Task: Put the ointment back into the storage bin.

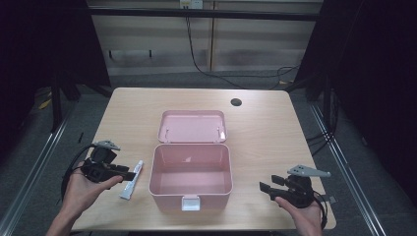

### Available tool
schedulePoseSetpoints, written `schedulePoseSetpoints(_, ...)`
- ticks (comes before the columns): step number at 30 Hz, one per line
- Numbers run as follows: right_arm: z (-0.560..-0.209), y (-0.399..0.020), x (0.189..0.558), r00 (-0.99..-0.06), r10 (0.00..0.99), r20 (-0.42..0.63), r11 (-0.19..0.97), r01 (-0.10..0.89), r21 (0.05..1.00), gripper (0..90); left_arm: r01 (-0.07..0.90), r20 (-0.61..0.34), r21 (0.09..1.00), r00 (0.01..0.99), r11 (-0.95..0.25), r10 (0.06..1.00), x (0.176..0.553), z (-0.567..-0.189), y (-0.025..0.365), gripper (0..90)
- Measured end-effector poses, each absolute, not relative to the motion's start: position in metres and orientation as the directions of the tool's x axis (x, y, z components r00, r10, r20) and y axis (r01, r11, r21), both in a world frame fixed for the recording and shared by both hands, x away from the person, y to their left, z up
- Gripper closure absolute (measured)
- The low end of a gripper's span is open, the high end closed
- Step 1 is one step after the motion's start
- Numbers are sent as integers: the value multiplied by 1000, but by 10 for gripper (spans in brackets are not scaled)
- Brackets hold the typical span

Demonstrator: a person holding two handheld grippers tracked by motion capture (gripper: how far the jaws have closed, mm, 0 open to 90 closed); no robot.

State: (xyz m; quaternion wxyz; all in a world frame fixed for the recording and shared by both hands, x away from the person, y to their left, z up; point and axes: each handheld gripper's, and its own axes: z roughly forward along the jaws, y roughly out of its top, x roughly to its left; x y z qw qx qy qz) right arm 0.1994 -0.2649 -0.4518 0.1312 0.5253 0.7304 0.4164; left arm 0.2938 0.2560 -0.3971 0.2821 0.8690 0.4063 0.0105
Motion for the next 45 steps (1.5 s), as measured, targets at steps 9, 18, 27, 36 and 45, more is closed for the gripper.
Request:
schedulePoseSetpoints(9, -452, -265, 200, -415, 876, 247, 101, 658, 747, 403, 747, -223, 421, 636, -515, 739, 313, -408, 253, 637)
schedulePoseSetpoints(18, -451, -265, 199, -408, 879, 247, 95, 656, 748, 385, 775, -230, 370, 611, -513, 758, 320, -421, 243, 669)
schedulePoseSetpoints(27, -452, -265, 200, -402, 881, 251, 89, 660, 746, 385, 799, -256, 311, 591, -514, 765, 336, -435, 246, 645)
schedulePoseSetpoints(36, -452, -264, 200, -403, 880, 250, 92, 662, 744, 384, 808, -230, 289, 580, -514, 782, 339, -444, 245, 641)
schedulePoseSetpoints(45, -451, -265, 200, -399, 882, 251, 87, 661, 745, 380, 813, -206, 260, 573, -520, 793, 342, -455, 242, 656)
